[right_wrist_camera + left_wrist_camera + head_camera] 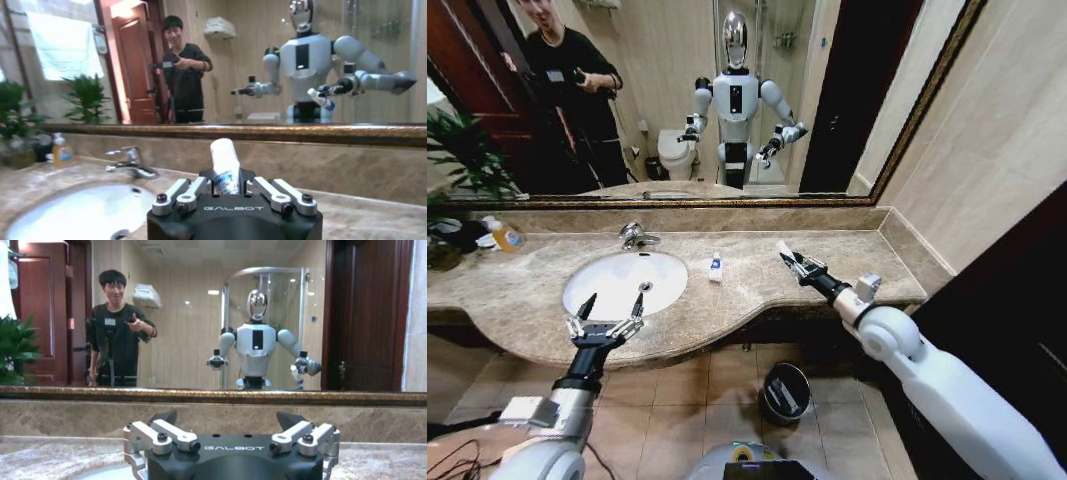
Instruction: Pick up the trash from the sink and place it in the trash bin.
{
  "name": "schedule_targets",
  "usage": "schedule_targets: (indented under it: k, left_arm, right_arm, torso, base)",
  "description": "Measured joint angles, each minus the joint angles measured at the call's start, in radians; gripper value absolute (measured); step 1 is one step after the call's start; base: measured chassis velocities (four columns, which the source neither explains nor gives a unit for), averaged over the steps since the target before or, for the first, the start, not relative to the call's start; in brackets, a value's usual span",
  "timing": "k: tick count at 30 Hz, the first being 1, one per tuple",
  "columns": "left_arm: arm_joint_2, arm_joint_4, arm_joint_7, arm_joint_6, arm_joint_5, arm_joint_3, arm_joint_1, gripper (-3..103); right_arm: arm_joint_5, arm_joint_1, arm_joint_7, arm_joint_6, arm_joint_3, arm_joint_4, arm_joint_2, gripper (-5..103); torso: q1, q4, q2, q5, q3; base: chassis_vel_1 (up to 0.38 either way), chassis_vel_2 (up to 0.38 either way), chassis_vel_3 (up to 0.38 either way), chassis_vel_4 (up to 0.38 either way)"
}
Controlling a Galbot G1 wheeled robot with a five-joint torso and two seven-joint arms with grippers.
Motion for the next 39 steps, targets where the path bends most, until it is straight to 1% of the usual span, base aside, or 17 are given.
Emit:
schedule_targets:
  k: [4, 6, 7, 9, 10, 12, 14, 15, 18, 20, 23, 29, 32, 33, 35, 37, 39]
  left_arm:
    - [0.000, 0.000, 0.000, 0.000, 0.000, 0.000, 0.000, 100]
    - [0.000, 0.000, 0.000, 0.000, 0.000, 0.000, 0.000, 100]
    - [0.000, 0.000, 0.000, 0.000, 0.000, 0.000, 0.000, 100]
    - [0.000, 0.000, 0.000, 0.000, 0.000, 0.000, 0.000, 100]
    - [0.000, 0.000, 0.000, 0.000, 0.000, 0.000, 0.000, 100]
    - [0.000, 0.000, 0.000, 0.000, 0.000, 0.000, 0.000, 100]
    - [0.000, 0.000, 0.000, 0.000, 0.000, 0.000, 0.000, 100]
    - [0.000, 0.000, 0.000, 0.000, 0.000, 0.000, 0.000, 100]
    - [0.000, 0.000, 0.000, 0.000, 0.000, 0.000, 0.000, 100]
    - [0.000, 0.000, 0.000, 0.000, 0.000, 0.000, 0.000, 100]
    - [0.000, 0.000, 0.000, 0.000, 0.000, 0.000, 0.000, 100]
    - [0.000, 0.000, 0.000, 0.000, 0.000, 0.000, 0.000, 100]
    - [0.000, 0.000, 0.000, 0.000, 0.000, 0.000, 0.000, 100]
    - [0.000, 0.000, 0.000, 0.000, 0.000, 0.000, 0.000, 100]
    - [0.000, 0.000, 0.000, 0.000, 0.000, 0.000, 0.000, 100]
    - [0.000, 0.000, 0.000, 0.000, 0.000, 0.000, 0.000, 100]
    - [0.000, 0.000, 0.000, 0.000, 0.000, 0.000, 0.000, 100]
  right_arm:
    - [-0.024, -0.086, -0.017, -0.002, 0.037, 0.043, 0.011, 22]
    - [-0.069, -0.209, -0.051, 0.008, 0.117, 0.071, 0.034, 22]
    - [-0.069, -0.209, -0.051, 0.008, 0.117, 0.071, 0.034, 22]
    - [-0.109, -0.289, -0.078, 0.020, 0.155, 0.078, 0.061, 22]
    - [-0.163, -0.361, -0.107, 0.044, 0.175, 0.069, 0.101, 22]
    - [-0.179, -0.378, -0.114, 0.053, 0.178, 0.061, 0.113, 22]
    - [-0.261, -0.450, -0.170, 0.092, 0.186, 0.006, 0.172, 22]
    - [-0.261, -0.450, -0.170, 0.092, 0.186, 0.006, 0.172, 22]
    - [-0.363, -0.493, -0.229, 0.150, 0.181, -0.104, 0.253, 22]
    - [-0.380, -0.497, -0.238, 0.158, 0.180, -0.125, 0.269, 22]
    - [-0.455, -0.494, -0.270, 0.198, 0.167, -0.224, 0.328, 22]
    - [-0.504, -0.479, -0.297, 0.217, 0.159, -0.350, 0.384, 22]
    - [-0.544, -0.435, -0.316, 0.242, 0.147, -0.467, 0.415, 22]
    - [-0.544, -0.435, -0.316, 0.242, 0.147, -0.467, 0.415, 22]
    - [-0.579, -0.377, -0.316, 0.260, 0.132, -0.571, 0.442, 22]
    - [-0.589, -0.363, -0.316, 0.263, 0.127, -0.598, 0.448, 22]
    - [-0.631, -0.319, -0.314, 0.280, 0.113, -0.687, 0.467, 22]
  torso:
    - [0.000, 0.0006, 0.000, -0.0003, 0.000]
    - [0.000, -0.0001, 0.000, -0.0006, 0.000]
    - [0.000, -0.0001, 0.000, -0.0006, 0.000]
    - [0.000, -0.0001, 0.000, -0.0005, 0.000]
    - [0.000, -0.0001, 0.000, -0.0005, 0.000]
    - [0.000, 0.0000, 0.000, -0.0005, 0.000]
    - [0.000, -0.0001, 0.000, -0.0004, 0.000]
    - [0.000, -0.0001, 0.000, -0.0004, 0.000]
    - [0.000, 0.0000, 0.000, -0.0002, 0.000]
    - [0.000, 0.0000, 0.000, -0.0002, 0.000]
    - [0.000, 0.0000, 0.000, -0.0004, 0.000]
    - [0.000, 0.0000, 0.000, -0.0005, 0.000]
    - [0.000, 0.0000, 0.000, -0.0003, 0.000]
    - [0.000, 0.0000, 0.000, -0.0003, 0.000]
    - [0.000, 0.0001, 0.000, -0.0002, 0.000]
    - [0.000, 0.0002, 0.000, -0.0003, 0.000]
    - [0.000, 0.0001, 0.000, -0.0004, 0.000]
  base:
    - [0.000, 0.000, 0.000, 0.000]
    - [0.000, 0.000, 0.000, 0.000]
    - [0.000, 0.000, 0.000, 0.000]
    - [0.000, 0.000, 0.000, 0.000]
    - [0.000, 0.000, 0.000, 0.000]
    - [0.000, 0.000, 0.000, 0.000]
    - [0.000, 0.000, 0.000, 0.000]
    - [0.000, 0.000, 0.000, 0.000]
    - [0.000, 0.000, 0.000, 0.000]
    - [0.000, 0.000, 0.000, 0.000]
    - [0.000, 0.000, 0.000, 0.000]
    - [0.000, 0.000, 0.000, 0.000]
    - [0.000, 0.000, 0.000, 0.000]
    - [0.000, 0.000, 0.000, 0.000]
    - [0.000, 0.000, 0.000, 0.000]
    - [0.000, 0.000, 0.000, 0.000]
    - [0.000, 0.000, 0.000, 0.000]
